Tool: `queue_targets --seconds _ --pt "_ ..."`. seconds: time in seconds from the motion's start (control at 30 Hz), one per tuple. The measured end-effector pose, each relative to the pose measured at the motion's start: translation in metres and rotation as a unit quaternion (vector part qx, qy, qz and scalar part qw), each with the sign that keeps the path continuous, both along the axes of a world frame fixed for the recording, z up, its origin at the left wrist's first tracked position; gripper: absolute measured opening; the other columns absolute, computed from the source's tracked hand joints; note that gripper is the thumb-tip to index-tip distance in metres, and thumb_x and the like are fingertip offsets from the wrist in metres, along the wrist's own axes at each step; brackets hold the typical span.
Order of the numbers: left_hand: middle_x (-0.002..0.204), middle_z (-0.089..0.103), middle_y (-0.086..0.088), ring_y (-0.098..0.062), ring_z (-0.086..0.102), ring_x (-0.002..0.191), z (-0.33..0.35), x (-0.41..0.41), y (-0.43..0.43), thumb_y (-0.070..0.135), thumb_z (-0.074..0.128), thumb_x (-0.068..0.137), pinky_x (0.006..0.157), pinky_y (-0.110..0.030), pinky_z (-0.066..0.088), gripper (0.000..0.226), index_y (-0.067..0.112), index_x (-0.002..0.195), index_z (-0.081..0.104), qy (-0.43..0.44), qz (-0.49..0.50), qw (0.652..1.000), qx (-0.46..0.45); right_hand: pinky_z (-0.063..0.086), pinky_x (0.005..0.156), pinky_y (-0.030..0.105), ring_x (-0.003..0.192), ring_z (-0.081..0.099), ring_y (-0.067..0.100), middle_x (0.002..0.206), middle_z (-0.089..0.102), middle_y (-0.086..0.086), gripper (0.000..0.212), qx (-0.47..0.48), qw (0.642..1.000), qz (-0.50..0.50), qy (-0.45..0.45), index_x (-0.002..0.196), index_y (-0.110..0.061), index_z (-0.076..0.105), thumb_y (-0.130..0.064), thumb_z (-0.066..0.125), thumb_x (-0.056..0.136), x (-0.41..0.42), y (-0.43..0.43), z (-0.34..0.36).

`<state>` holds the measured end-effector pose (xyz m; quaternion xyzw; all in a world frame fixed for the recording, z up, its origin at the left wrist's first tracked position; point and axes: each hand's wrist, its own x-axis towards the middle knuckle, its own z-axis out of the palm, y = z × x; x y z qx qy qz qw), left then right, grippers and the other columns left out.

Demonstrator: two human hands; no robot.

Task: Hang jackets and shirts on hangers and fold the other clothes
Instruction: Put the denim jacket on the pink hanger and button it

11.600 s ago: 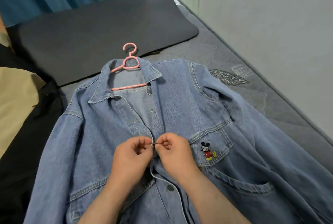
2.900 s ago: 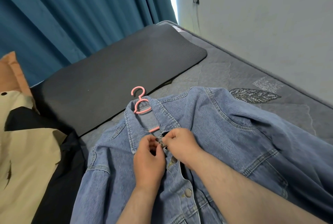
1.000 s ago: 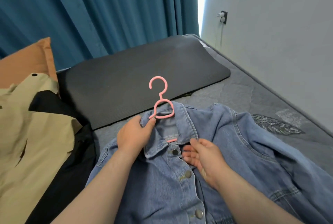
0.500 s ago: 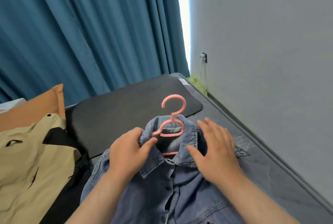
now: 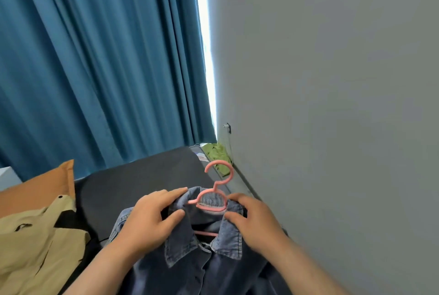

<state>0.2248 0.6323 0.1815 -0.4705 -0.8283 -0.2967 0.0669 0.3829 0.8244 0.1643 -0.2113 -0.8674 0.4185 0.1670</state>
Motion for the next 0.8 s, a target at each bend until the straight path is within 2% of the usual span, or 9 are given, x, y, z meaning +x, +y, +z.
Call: queue_targets --seconds 0.1,0.23,0.33,0.43,0.57,0.63,0.7,0.8 --pt "0.08 0.062 0.019 -0.002 0.057 0.082 0.049 0.021 -0.007 0.037 0.058 0.075 0.077 -0.033 0.048 0.052 0.072 0.111 0.046 -0.026 0.008 1.0 0.007 0.05 0.092 0.024 0.099 0.062 0.001 0.107 0.068 -0.015 0.033 -0.017 1.0 -0.012 0.005 0.116 -0.03 0.065 -0.028 0.07 0.084 0.016 -0.006 0.049" --pt "0.094 0.061 0.026 0.001 0.058 0.087 0.103 0.043 -0.02 0.031 0.063 0.072 0.08 -0.027 0.047 0.056 0.076 0.101 0.046 -0.05 0.034 0.998 0.033 0.051 0.084 0.016 0.091 0.063 -0.005 0.101 0.069 -0.018 0.036 -0.024 0.999 -0.027 0.013 0.113 -0.032 0.067 -0.025 0.075 0.079 0.028 -0.016 0.11" --pt "0.099 0.061 0.028 0.003 0.058 0.09 0.132 0.057 -0.034 0.03 0.064 0.071 0.082 -0.024 0.047 0.052 0.072 0.099 0.05 -0.071 0.045 0.995 0.059 0.047 0.071 0.008 0.085 0.061 -0.011 0.09 0.065 -0.026 0.033 -0.026 0.999 -0.028 0.029 0.096 -0.043 0.06 -0.022 0.077 0.077 0.038 -0.027 0.147" --pt "0.102 0.06 0.028 0.003 0.057 0.091 0.158 0.072 -0.05 0.031 0.064 0.071 0.082 -0.023 0.046 0.045 0.059 0.103 0.052 -0.075 0.061 0.992 0.085 0.045 0.063 0.008 0.076 0.063 -0.01 0.078 0.069 -0.023 0.028 -0.012 0.999 -0.012 0.043 0.079 -0.042 0.064 -0.018 0.077 0.077 0.046 -0.039 0.178" --pt "0.105 0.059 0.032 0.005 0.057 0.096 0.191 0.086 -0.078 0.025 0.069 0.075 0.083 -0.015 0.043 0.051 0.066 0.101 0.053 -0.067 0.071 0.989 0.114 0.044 0.063 0.006 0.077 0.063 -0.007 0.08 0.069 -0.026 0.024 0.004 0.997 0.022 0.073 0.075 -0.037 0.069 -0.014 0.076 0.079 0.052 -0.061 0.215" --pt "0.101 0.063 0.03 0.004 0.059 0.096 0.209 0.09 -0.094 0.014 0.074 0.075 0.084 -0.02 0.046 0.05 0.054 0.101 0.059 -0.073 0.075 0.988 0.117 0.046 0.065 0.009 0.078 0.064 -0.003 0.08 0.07 -0.022 0.023 0.015 0.995 0.039 0.094 0.075 -0.036 0.07 -0.014 0.075 0.079 0.054 -0.073 0.235" --pt "0.095 0.067 0.026 0.001 0.062 0.093 0.229 0.093 -0.11 0.008 0.075 0.073 0.082 -0.024 0.049 0.043 0.045 0.093 0.065 -0.073 0.079 0.986 0.13 0.05 0.068 0.016 0.077 0.064 0.001 0.08 0.07 -0.017 0.023 0.023 0.992 0.049 0.118 0.079 -0.035 0.069 -0.013 0.075 0.078 0.058 -0.086 0.255" --pt "0.086 0.067 0.019 -0.003 0.062 0.084 0.259 0.098 -0.134 0.009 0.078 0.072 0.075 -0.024 0.049 0.039 0.041 0.086 0.062 -0.054 0.1 0.983 0.144 0.052 0.069 0.023 0.074 0.064 0.004 0.079 0.07 -0.013 0.024 0.035 0.987 0.059 0.145 0.08 -0.032 0.069 -0.009 0.075 0.078 0.064 -0.104 0.286"
